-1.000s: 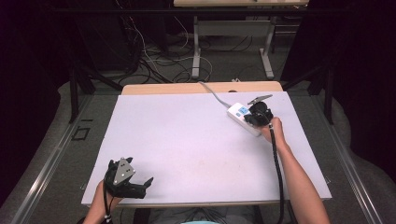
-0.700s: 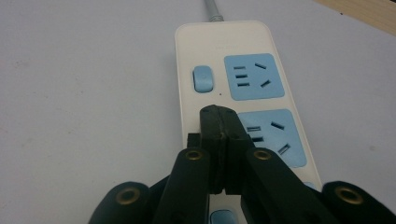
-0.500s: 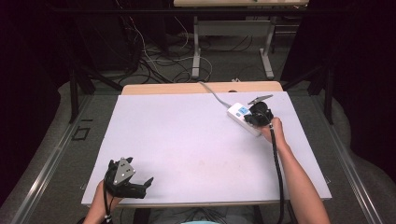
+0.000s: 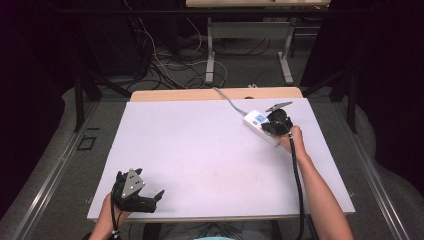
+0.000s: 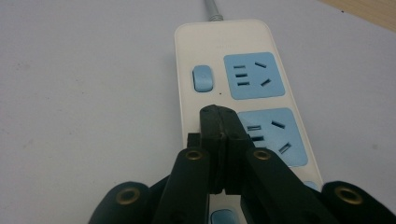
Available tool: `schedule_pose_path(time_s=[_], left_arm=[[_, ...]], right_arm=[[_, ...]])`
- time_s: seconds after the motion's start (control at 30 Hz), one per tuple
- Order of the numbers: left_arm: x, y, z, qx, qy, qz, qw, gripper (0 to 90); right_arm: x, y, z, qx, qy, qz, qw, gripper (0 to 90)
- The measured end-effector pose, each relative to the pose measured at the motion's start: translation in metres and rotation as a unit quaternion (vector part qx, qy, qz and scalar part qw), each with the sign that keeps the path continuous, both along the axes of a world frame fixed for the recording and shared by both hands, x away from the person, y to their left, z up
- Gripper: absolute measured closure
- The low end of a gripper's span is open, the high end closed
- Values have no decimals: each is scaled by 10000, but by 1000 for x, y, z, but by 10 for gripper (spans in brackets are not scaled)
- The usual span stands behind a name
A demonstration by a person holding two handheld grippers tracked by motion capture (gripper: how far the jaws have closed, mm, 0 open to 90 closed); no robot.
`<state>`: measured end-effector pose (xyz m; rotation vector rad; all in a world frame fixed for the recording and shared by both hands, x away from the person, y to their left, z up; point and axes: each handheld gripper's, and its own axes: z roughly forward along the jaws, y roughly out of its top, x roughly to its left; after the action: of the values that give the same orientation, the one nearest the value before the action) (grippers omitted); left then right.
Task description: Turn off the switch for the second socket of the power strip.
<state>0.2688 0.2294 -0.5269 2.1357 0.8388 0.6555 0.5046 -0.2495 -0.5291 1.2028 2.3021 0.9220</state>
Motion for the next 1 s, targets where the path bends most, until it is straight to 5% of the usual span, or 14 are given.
schedule_pose_path(time_s=[1.0], left_arm=[[0,0,0,2,11,-2,10000,0]], right_arm=[[0,-1,-1,73,33,-11,10000,900]])
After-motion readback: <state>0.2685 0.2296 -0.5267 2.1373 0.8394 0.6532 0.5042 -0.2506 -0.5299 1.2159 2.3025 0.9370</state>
